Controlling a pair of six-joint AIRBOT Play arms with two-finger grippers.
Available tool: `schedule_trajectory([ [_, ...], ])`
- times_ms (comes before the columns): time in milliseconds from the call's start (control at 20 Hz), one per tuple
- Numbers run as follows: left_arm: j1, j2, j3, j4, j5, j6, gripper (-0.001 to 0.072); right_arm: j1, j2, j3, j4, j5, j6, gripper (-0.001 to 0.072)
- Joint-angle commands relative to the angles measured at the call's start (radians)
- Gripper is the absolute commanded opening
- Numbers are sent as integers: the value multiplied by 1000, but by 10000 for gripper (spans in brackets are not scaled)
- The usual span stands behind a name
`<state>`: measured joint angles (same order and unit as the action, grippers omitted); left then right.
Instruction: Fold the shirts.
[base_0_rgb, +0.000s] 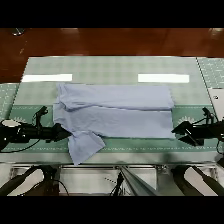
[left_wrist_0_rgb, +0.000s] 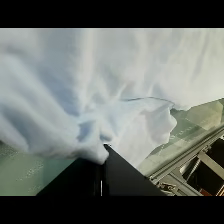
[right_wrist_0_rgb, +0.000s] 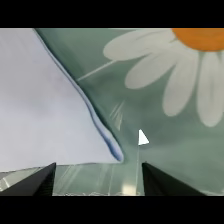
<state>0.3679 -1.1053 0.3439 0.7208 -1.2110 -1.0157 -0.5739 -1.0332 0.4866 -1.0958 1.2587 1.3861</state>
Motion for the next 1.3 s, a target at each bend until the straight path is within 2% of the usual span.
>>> schedule_trajectory([
  [0,-1,1,1,-7,-1,1,22,89,-84,1,61,-64,-22,619],
  [100,-1,1,1,-7,-1,2,22,119,-113,1,137,-115,-39,605],
  [150,-1,1,1,-7,-1,1,22,129,-121,3,176,-134,-58,514],
  [200,-1,1,1,-7,-1,2,22,138,-126,9,201,-143,-75,340],
  [250,-1,1,3,-7,-1,2,22,143,-126,22,215,-144,-101,91],
  [300,0,1,14,-7,-14,16,22,145,-126,47,230,-121,-140,23],
  [350,0,1,39,-7,-47,58,22,145,-126,83,220,-82,-166,22],
  [500,0,1,174,-70,-94,61,22,144,-126,242,147,1,-150,22],
  [650,-6,-13,328,-228,15,19,21,154,-145,391,156,-24,-110,22],
  [750,-41,-70,444,-242,49,19,21,184,-190,467,193,-41,-109,22],
  [950,-119,-276,686,-241,48,-82,21,235,-301,591,202,-161,-64,22],
  [1100,-161,-410,813,-148,44,-178,21,235,-406,673,243,-164,-60,22],
  [1250,-167,-493,877,-91,54,-220,21,235,-486,711,249,-185,-59,22],
])
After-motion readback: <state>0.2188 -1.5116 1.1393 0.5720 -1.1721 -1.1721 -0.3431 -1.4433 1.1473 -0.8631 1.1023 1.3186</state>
